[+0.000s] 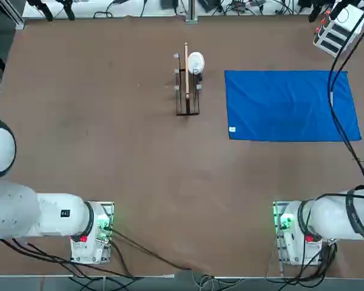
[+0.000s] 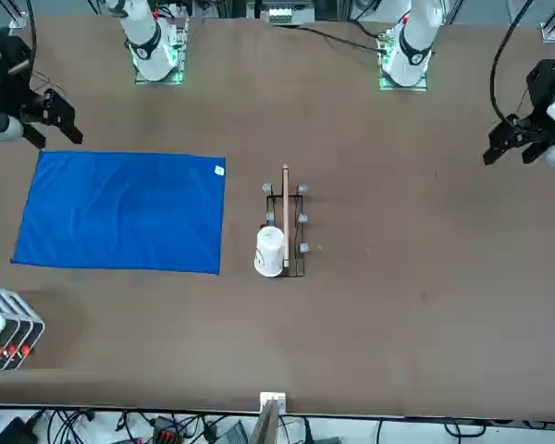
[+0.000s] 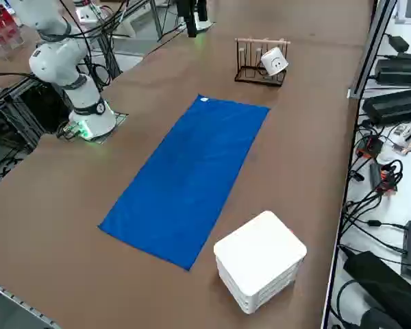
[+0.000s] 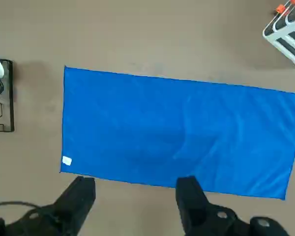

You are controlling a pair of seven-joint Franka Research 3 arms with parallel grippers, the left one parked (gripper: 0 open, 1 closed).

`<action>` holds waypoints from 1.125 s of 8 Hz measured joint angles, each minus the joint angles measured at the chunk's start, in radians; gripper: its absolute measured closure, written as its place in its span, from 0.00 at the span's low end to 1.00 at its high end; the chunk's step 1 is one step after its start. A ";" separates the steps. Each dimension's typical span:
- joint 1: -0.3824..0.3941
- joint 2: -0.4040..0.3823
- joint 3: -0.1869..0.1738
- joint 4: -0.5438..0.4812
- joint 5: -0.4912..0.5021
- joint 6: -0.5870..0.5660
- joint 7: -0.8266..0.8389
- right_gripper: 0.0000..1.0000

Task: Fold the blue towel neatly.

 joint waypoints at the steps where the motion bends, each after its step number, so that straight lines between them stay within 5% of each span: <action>1: 0.000 0.007 0.000 0.010 -0.007 -0.004 0.000 0.00; 4: -0.025 0.028 -0.012 0.027 -0.041 -0.030 0.017 0.00; 7: -0.186 0.133 -0.023 0.002 -0.091 0.001 0.022 0.00; 9: -0.293 0.180 -0.027 -0.066 -0.091 0.128 0.021 0.00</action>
